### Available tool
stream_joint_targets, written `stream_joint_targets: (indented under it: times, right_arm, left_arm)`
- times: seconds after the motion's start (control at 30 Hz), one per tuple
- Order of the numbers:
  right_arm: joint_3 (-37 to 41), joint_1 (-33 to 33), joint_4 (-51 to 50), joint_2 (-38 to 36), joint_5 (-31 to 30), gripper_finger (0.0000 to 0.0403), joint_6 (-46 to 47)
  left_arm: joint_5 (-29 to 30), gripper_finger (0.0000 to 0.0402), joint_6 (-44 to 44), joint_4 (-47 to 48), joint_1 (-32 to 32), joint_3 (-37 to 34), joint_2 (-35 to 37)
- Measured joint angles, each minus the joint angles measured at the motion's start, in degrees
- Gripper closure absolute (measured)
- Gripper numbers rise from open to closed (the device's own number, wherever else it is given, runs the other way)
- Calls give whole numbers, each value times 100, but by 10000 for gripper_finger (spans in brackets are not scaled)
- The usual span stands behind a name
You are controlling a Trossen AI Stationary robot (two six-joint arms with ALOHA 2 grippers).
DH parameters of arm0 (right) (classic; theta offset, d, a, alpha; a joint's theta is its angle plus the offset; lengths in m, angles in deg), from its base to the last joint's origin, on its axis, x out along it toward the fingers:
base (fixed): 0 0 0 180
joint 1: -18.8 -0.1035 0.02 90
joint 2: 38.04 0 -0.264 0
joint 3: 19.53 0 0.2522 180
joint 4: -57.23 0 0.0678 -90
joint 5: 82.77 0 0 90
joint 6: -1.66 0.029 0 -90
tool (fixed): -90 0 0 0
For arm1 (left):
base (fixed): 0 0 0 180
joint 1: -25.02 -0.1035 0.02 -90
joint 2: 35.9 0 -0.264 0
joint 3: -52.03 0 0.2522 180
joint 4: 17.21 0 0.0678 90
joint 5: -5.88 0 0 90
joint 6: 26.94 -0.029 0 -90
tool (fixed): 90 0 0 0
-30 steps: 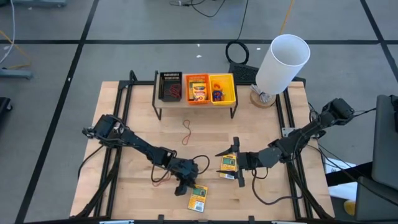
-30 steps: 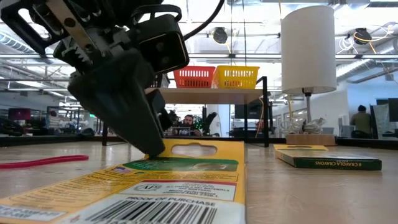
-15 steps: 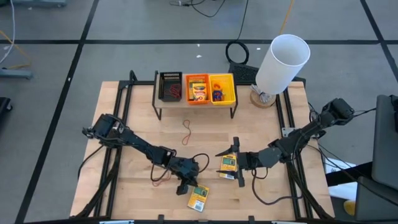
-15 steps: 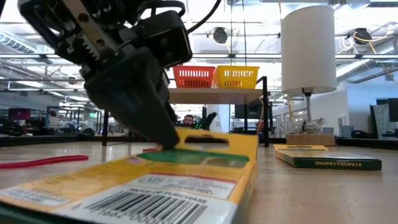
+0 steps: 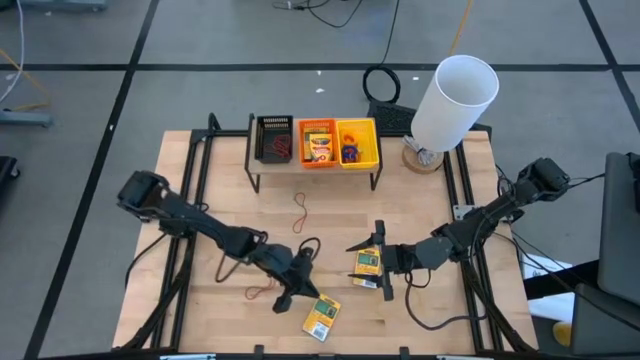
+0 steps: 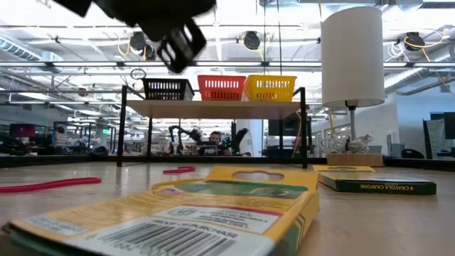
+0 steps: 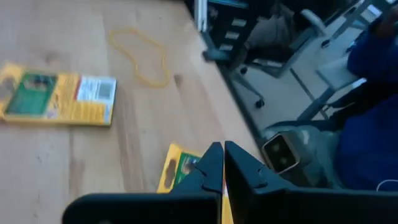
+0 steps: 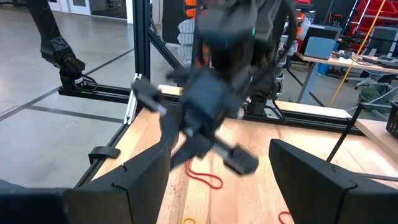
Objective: Pick & Place Office Desk Supplies
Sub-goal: Put the yellow crayon box into the orange bin on the shelf
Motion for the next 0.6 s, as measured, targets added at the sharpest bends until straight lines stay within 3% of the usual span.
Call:
stream_joint_targets:
  times: [0.23,0.4,0.6]
  right_arm:
    - [0,27,-603,0,19,141,602]
    - [3,167,-1117,2,24,141,1142]
    - [4,269,-1001,2,22,141,1133]
  left_arm:
    - [-62,401,-11,561,12,-2,597]
    - [-61,399,-25,728,28,-2,661]
    - [-58,401,-59,664,38,-2,661]
